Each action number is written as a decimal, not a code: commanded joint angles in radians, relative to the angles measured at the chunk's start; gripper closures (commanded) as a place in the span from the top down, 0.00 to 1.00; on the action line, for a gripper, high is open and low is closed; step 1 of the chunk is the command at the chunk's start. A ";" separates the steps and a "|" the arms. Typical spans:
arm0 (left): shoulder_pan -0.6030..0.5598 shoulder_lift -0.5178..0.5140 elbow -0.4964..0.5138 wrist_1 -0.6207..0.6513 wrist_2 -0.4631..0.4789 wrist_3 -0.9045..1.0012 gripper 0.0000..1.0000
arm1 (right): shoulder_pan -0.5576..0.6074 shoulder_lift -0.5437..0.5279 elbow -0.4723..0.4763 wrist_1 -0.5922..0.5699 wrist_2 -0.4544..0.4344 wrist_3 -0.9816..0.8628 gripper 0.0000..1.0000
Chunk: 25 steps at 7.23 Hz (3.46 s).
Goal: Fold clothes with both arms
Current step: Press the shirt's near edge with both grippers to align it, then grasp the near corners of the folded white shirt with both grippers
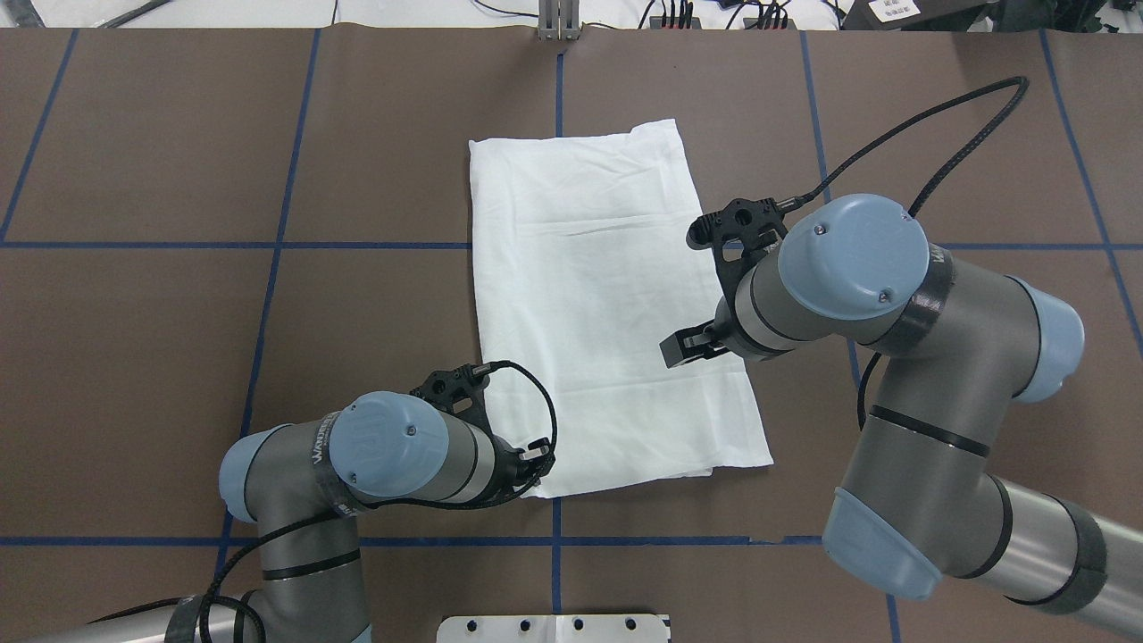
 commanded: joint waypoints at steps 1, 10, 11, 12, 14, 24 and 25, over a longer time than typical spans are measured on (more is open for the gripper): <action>-0.005 0.004 -0.013 0.006 0.001 0.000 0.00 | -0.001 0.000 0.000 0.000 0.000 0.018 1.00; -0.012 0.038 -0.110 0.070 -0.010 0.016 0.00 | -0.254 -0.026 -0.046 0.002 -0.139 1.085 1.00; -0.012 0.038 -0.110 0.070 -0.010 0.014 0.00 | -0.267 -0.039 -0.048 0.002 -0.143 1.095 1.00; -0.012 0.037 -0.110 0.070 -0.010 0.014 0.00 | -0.276 -0.039 -0.060 0.002 -0.144 1.092 1.00; -0.011 0.035 -0.108 0.070 -0.010 0.014 0.00 | -0.291 -0.029 -0.132 0.050 -0.144 1.092 1.00; -0.011 0.029 -0.097 0.070 -0.005 0.016 0.00 | -0.287 -0.031 -0.121 0.092 -0.144 1.098 0.01; -0.011 0.029 -0.099 0.070 -0.005 0.016 0.00 | -0.285 -0.028 -0.118 0.092 -0.144 1.098 0.00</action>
